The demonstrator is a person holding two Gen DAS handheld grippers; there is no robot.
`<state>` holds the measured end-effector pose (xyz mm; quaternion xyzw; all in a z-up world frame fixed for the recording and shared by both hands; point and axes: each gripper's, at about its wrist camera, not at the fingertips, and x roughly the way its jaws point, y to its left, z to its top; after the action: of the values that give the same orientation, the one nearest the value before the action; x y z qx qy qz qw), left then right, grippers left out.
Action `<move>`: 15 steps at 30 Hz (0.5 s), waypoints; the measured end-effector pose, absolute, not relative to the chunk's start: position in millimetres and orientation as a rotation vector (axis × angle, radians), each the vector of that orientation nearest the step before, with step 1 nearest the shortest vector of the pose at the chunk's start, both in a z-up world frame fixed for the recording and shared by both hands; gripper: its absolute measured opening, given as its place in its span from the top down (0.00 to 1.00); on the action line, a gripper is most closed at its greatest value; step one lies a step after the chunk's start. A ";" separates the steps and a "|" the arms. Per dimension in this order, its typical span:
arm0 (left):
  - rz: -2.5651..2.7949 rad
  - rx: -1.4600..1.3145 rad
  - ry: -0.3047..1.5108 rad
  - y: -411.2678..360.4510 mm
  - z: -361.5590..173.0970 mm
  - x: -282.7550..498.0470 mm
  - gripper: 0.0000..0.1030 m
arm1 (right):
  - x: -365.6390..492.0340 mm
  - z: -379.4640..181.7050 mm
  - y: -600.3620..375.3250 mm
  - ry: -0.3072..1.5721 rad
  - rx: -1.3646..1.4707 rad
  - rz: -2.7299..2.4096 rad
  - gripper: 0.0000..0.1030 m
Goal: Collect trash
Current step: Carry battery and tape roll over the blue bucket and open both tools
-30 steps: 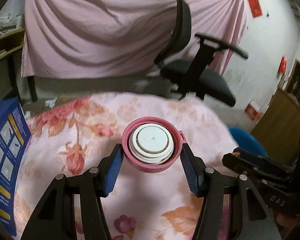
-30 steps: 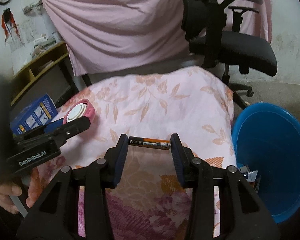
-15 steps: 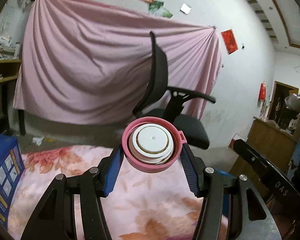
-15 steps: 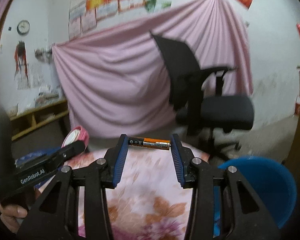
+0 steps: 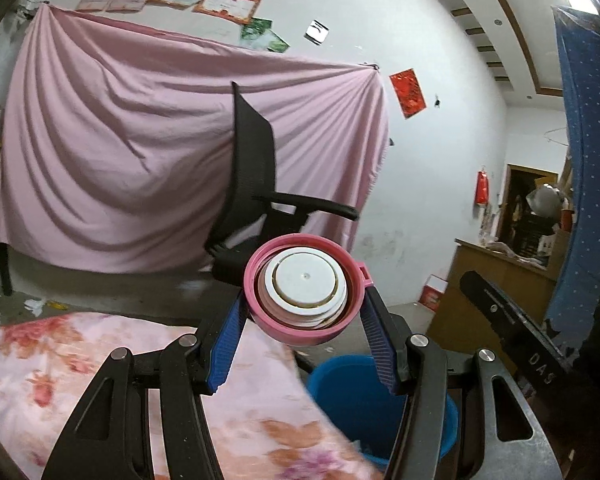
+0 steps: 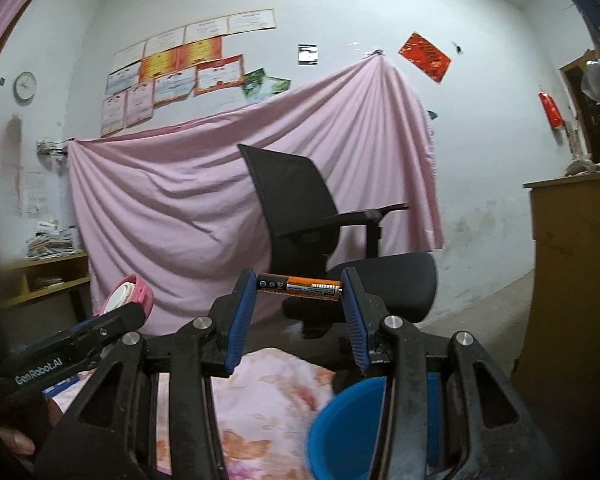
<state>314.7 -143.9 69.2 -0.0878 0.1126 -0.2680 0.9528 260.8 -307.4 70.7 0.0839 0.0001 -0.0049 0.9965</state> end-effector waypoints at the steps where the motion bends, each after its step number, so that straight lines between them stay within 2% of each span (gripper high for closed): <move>1: -0.554 -0.180 0.236 -148.9 70.0 313.9 0.49 | 259.1 70.1 -312.6 0.002 0.169 -0.021 0.39; 15: -0.638 -0.095 0.346 -225.5 53.8 316.1 0.49 | 250.1 55.2 -368.9 0.100 0.218 -0.126 0.39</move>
<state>316.1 -225.5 53.8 -0.0466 0.1691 -0.3120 0.9337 250.1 -368.9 55.2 0.1087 0.0496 -0.0630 0.9908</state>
